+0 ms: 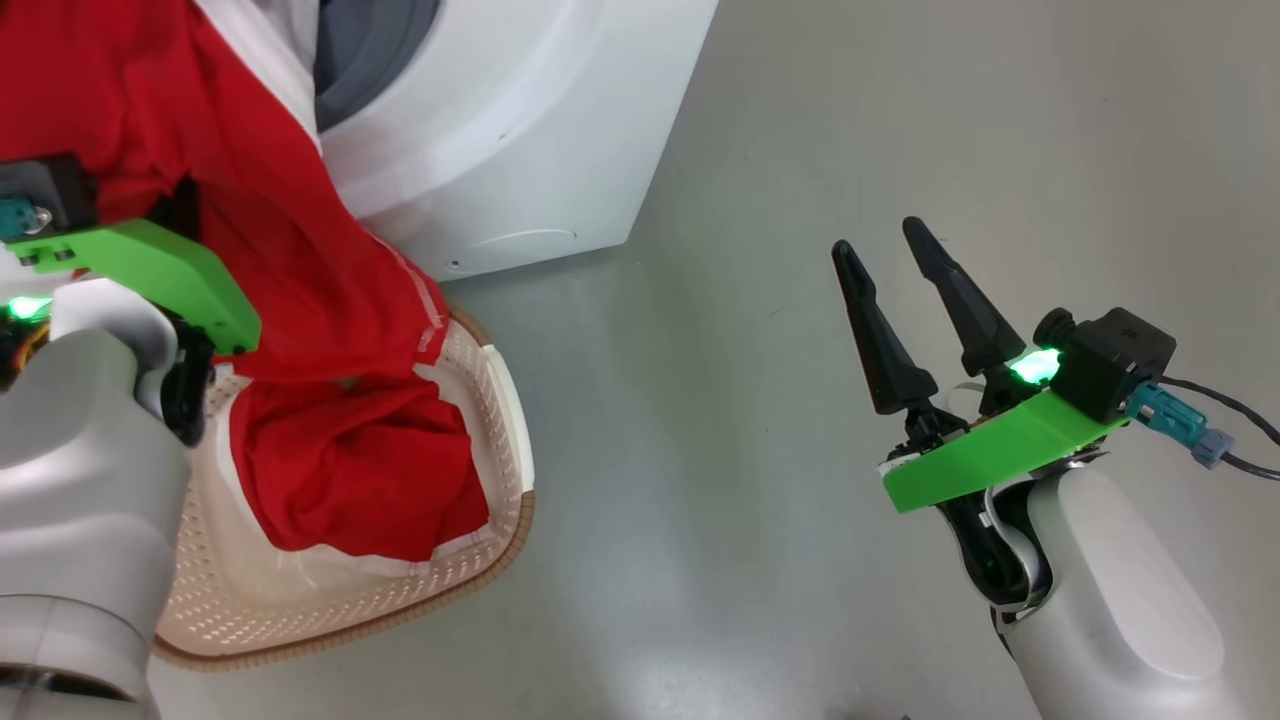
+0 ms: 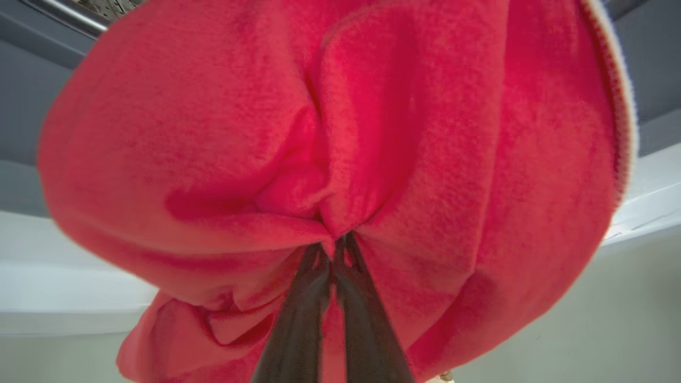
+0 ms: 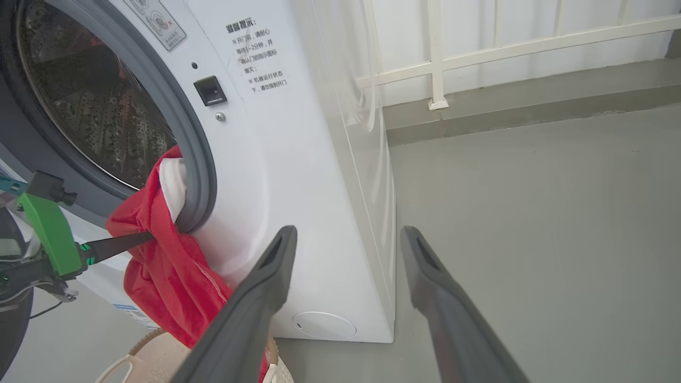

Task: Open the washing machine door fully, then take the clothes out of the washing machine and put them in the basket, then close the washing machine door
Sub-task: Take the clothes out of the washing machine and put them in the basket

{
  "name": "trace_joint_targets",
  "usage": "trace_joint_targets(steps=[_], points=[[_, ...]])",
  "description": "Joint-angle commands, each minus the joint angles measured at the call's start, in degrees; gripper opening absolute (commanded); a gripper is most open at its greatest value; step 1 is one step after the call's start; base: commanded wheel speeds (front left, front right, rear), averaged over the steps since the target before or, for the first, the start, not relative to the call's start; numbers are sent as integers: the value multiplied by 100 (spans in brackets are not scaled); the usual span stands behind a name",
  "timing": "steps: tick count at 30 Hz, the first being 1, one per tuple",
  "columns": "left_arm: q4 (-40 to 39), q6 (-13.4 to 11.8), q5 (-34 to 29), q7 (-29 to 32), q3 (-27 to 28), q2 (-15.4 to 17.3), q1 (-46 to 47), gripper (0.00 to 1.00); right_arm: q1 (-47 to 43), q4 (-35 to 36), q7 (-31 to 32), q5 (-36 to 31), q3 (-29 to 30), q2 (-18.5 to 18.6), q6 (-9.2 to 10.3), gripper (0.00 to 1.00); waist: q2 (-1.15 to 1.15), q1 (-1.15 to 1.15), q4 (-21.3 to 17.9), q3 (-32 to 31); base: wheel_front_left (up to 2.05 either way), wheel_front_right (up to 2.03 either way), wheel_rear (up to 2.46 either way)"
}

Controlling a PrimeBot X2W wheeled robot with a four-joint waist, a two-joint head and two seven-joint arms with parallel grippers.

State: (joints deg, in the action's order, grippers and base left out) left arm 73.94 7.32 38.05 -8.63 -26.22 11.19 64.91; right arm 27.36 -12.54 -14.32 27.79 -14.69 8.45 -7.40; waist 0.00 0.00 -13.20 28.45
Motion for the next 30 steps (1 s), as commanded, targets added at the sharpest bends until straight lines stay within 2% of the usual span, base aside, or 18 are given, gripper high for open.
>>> trace_joint_targets(steps=[1, 10, 18, 30], points=[[-83, 15, 40, -133, 25, 191, 47, 0, -5, 117, -68, -54, -82, -38, -9, 100, 0, 0, 40, -32, 0, 0, 0], [-616, 16, 76, -555, -233, 205, -321, 0, -109, 122, -68, -56, -5, -16, -9, 100, 0, 0, 189, -170, 0, 0, 0], [-1487, 16, -36, -633, -190, 425, -661, 0, -188, 120, -68, -55, 14, 4, -9, 100, 0, 0, 315, -304, 0, 0, 0], [-3971, -340, -591, -636, 372, 591, -1982, 0, -363, 83, -68, -50, -5, 84, -9, 100, 0, 0, 570, -505, 0, 0, 0]])
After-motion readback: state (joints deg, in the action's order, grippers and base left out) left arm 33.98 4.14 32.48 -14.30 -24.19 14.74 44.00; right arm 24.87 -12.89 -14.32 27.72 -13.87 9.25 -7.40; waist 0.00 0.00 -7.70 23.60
